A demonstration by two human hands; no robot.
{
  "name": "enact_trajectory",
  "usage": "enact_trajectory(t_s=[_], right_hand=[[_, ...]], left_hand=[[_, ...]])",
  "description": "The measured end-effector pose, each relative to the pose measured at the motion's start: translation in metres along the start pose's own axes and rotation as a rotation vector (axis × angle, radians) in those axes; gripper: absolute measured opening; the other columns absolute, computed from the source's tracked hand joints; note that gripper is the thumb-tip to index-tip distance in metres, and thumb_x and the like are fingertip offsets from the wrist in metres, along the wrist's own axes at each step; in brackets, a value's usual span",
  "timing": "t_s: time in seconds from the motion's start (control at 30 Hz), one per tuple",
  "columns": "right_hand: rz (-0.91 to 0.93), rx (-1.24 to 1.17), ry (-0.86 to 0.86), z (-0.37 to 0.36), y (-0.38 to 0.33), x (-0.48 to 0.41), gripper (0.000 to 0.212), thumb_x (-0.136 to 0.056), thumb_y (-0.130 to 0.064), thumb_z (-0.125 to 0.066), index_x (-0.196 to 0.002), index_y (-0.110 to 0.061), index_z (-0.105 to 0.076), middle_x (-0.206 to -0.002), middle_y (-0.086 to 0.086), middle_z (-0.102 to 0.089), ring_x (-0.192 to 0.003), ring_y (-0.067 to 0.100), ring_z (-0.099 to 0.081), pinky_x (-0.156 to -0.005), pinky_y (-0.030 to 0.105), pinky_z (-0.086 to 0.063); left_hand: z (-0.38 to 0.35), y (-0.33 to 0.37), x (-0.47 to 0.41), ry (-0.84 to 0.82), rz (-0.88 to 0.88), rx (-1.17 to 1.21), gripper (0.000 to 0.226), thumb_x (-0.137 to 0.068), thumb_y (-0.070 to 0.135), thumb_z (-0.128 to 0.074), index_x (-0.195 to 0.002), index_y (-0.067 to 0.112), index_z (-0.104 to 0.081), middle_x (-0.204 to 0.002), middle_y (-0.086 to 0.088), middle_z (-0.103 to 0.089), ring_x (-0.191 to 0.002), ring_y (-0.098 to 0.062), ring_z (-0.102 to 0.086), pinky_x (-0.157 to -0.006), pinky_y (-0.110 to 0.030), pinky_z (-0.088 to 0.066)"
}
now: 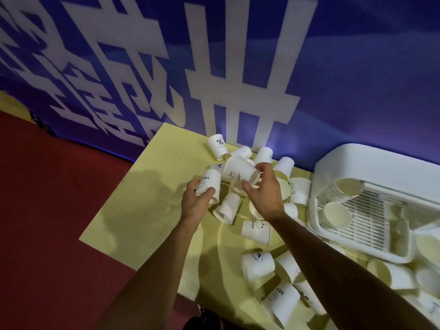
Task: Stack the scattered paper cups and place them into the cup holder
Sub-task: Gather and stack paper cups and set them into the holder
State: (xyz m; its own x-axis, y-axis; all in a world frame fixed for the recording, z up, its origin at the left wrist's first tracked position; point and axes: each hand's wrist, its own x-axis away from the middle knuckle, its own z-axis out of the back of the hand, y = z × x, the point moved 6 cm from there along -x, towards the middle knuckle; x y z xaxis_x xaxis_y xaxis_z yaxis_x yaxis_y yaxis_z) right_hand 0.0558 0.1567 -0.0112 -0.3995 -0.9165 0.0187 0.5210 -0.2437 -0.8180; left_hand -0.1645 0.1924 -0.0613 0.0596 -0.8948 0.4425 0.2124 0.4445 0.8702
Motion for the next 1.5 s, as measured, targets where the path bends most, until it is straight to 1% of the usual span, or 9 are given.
enact_trajectory(t_s=[0.2, 0.37, 0.47, 0.6, 0.7, 0.87, 1.13, 1.33, 1.5], right_hand=[[-0.239, -0.144, 0.119, 0.065, 0.035, 0.027, 0.054, -0.079, -0.029, -0.076, -0.117, -0.021, -0.039, -0.105, 0.000, -0.060, -0.089, 0.018, -0.062, -0.063, 0.024, -0.046], [-0.265, -0.218, 0.163, 0.105, 0.069, 0.060, 0.080, -0.074, -0.020, -0.082, -0.140, -0.018, -0.035, -0.123, 0.002, -0.050, -0.101, 0.016, -0.059, -0.083, 0.025, -0.049], [-0.283, -0.153, 0.198, 0.128, 0.088, 0.074, 0.075, -0.073, -0.022, -0.079, -0.139, -0.018, -0.044, -0.129, 0.003, -0.046, -0.114, 0.019, -0.051, -0.098, 0.034, -0.048], [-0.294, -0.160, 0.257, 0.160, 0.110, 0.089, 0.062, -0.076, -0.018, -0.080, -0.130, -0.018, -0.048, -0.121, 0.000, -0.050, -0.108, 0.018, -0.054, -0.068, 0.005, -0.042], [-0.330, -0.176, 0.294, 0.177, 0.128, 0.098, 0.064, -0.073, -0.017, -0.082, -0.126, -0.022, -0.046, -0.115, -0.003, -0.055, -0.102, 0.018, -0.058, -0.076, 0.020, -0.045], [-0.375, -0.157, 0.286, 0.190, 0.151, 0.100, 0.071, -0.073, -0.015, -0.081, -0.131, -0.027, -0.042, -0.118, -0.006, -0.057, -0.105, 0.017, -0.058, -0.084, 0.029, -0.046], [-0.330, -0.037, 0.281, 0.190, 0.159, 0.085, 0.067, -0.072, -0.027, -0.083, -0.128, -0.026, -0.047, -0.121, 0.000, -0.062, -0.109, 0.023, -0.058, -0.092, 0.047, -0.053], [-0.329, -0.039, 0.261, 0.186, 0.162, 0.079, 0.065, -0.076, -0.015, -0.078, -0.131, -0.022, -0.045, -0.121, -0.001, -0.064, -0.109, 0.027, -0.062, -0.095, 0.042, -0.052], [-0.312, -0.018, 0.242, 0.184, 0.159, 0.079, 0.068, -0.075, -0.028, -0.082, -0.133, -0.024, -0.047, -0.122, -0.002, -0.065, -0.109, 0.024, -0.062, -0.087, 0.034, -0.052]], left_hand=[[-0.043, 0.019, 0.027, -0.143, -0.036, -0.018, 0.053, -0.059, 0.038, -0.072, -0.110, 0.039, -0.057, -0.118, -0.001, -0.063, -0.098, -0.021, -0.067, -0.084, -0.046, -0.059], [-0.093, 0.031, 0.057, -0.270, -0.066, -0.131, 0.056, -0.074, 0.031, -0.078, -0.121, 0.021, -0.049, -0.119, 0.000, -0.060, -0.101, -0.017, -0.062, -0.071, -0.027, -0.050], [-0.123, 0.036, 0.071, -0.346, -0.079, -0.182, 0.065, -0.060, 0.047, -0.076, -0.116, 0.027, -0.050, -0.119, -0.002, -0.062, -0.102, -0.021, -0.063, -0.087, -0.040, -0.055], [-0.157, 0.044, 0.089, -0.425, -0.135, -0.222, 0.064, -0.064, 0.045, -0.076, -0.122, 0.034, -0.052, -0.124, 0.004, -0.059, -0.108, -0.017, -0.061, -0.090, -0.035, -0.054], [-0.173, 0.046, 0.099, -0.464, -0.180, -0.259, 0.054, -0.075, 0.036, -0.077, -0.123, 0.037, -0.053, -0.124, 0.003, -0.057, -0.103, -0.013, -0.061, -0.080, -0.027, -0.053], [-0.184, 0.034, 0.105, -0.506, -0.182, -0.380, 0.068, -0.060, 0.053, -0.074, -0.124, 0.045, -0.052, -0.129, 0.003, -0.058, -0.113, -0.017, -0.059, -0.095, -0.040, -0.054], [-0.183, 0.016, 0.096, -0.483, -0.155, -0.483, 0.089, -0.054, 0.058, -0.076, -0.132, 0.027, -0.046, -0.129, 0.003, -0.058, -0.120, -0.018, -0.055, -0.105, -0.045, -0.047], [-0.184, 0.013, 0.097, -0.499, -0.132, -0.478, 0.082, -0.060, 0.048, -0.083, -0.131, 0.027, -0.048, -0.125, 0.001, -0.060, -0.116, -0.019, -0.060, -0.101, -0.046, -0.050], [-0.185, 0.016, 0.103, -0.513, -0.121, -0.487, 0.084, -0.059, 0.047, -0.080, -0.133, 0.025, -0.048, -0.124, 0.002, -0.059, -0.116, -0.020, -0.059, -0.102, -0.047, -0.050]])
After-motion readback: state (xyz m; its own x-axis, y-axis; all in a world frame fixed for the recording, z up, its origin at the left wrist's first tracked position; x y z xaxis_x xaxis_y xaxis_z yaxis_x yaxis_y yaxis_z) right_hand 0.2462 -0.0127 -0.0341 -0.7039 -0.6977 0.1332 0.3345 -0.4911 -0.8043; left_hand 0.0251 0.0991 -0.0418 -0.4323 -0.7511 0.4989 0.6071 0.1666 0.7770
